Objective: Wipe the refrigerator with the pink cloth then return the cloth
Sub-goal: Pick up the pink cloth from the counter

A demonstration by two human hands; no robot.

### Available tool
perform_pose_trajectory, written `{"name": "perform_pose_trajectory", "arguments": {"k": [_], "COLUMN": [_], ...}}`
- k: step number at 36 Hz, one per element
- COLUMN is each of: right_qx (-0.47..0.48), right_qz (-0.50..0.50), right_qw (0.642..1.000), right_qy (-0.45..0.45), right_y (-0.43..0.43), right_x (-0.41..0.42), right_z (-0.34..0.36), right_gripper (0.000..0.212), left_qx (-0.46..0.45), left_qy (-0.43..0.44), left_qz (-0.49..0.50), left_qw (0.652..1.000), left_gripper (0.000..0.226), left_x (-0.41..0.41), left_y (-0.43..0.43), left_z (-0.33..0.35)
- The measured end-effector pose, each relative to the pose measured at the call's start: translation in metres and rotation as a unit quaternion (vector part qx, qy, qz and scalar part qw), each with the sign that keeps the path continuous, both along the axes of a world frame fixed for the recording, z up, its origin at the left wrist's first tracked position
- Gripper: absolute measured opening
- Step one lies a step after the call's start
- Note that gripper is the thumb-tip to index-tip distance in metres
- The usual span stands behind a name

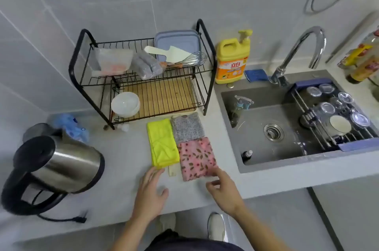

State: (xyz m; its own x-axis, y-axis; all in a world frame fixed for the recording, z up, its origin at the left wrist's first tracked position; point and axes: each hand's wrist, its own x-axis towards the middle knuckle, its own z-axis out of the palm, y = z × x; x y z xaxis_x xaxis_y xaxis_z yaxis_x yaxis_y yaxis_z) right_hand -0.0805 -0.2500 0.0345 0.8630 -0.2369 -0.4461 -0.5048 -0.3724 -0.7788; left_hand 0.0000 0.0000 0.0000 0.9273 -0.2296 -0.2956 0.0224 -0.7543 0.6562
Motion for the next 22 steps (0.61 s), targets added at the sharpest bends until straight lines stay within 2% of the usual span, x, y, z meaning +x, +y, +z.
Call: {"name": "perform_pose_trajectory", "arguments": {"k": [2,6,13,18,22], "right_qx": [-0.046,-0.104,-0.216,-0.361,-0.399], "right_qz": [-0.001,0.022,0.025,0.022,0.004], "right_qw": [0.999,0.994,0.976,0.932,0.917], "right_qy": [-0.001,0.0,0.015,-0.011,-0.006], "right_y": [0.007,0.027,0.052,0.061,0.06], "right_x": [0.009,0.021,0.042,0.051,0.058], "right_z": [-0.008,-0.017,-0.032,-0.043,-0.044], "right_gripper": [0.038,0.046,0.046,0.056,0.03], "left_qx": [0.06,0.133,0.187,0.228,0.237], "left_qy": [-0.032,-0.016,0.022,-0.005,0.004], "left_qz": [-0.099,-0.206,-0.262,-0.28,-0.307], "left_qw": [0.993,0.969,0.946,0.933,0.922], "left_gripper": [0.078,0.108,0.11,0.116,0.117], "left_x": [0.016,0.043,0.075,0.08,0.084], "left_y": [0.004,0.006,0.004,0.007,0.005], "left_z": [-0.003,-0.008,-0.014,-0.015,-0.014]}}
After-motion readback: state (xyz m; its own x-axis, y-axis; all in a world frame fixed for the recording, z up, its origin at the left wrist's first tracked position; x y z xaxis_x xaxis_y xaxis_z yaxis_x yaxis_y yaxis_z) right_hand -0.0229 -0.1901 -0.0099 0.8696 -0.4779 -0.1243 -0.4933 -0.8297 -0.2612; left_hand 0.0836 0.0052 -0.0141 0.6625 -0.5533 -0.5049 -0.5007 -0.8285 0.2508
